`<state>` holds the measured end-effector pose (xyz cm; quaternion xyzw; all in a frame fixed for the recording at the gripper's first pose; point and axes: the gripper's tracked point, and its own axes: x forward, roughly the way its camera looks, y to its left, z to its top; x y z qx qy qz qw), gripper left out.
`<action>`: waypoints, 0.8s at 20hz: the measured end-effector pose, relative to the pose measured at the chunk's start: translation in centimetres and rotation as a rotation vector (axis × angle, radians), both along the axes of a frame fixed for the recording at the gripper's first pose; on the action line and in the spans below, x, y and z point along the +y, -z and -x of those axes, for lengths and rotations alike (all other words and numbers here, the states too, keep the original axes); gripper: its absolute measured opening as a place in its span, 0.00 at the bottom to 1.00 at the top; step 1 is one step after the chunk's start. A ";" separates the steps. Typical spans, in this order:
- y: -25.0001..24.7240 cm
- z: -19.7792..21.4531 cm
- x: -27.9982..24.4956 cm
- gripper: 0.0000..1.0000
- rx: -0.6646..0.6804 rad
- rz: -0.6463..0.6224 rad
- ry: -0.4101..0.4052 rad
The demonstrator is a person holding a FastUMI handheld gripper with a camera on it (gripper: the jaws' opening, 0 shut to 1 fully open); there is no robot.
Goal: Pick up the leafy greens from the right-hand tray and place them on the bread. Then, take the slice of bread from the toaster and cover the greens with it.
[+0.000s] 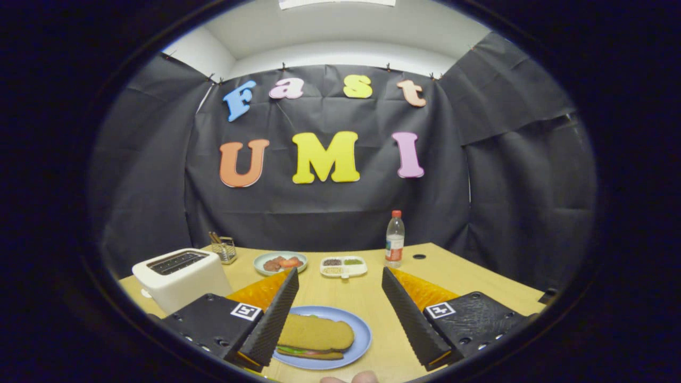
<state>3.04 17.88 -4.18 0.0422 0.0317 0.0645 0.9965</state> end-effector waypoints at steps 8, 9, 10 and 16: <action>-3.9 3.5 0.7 0.96 -0.086 -0.007 -0.006; -4.1 3.7 0.8 0.96 -0.095 -0.004 -0.003; -4.2 3.8 1.1 0.96 -0.102 0.000 -0.008; -4.1 4.2 3.5 0.96 -0.112 0.002 -0.036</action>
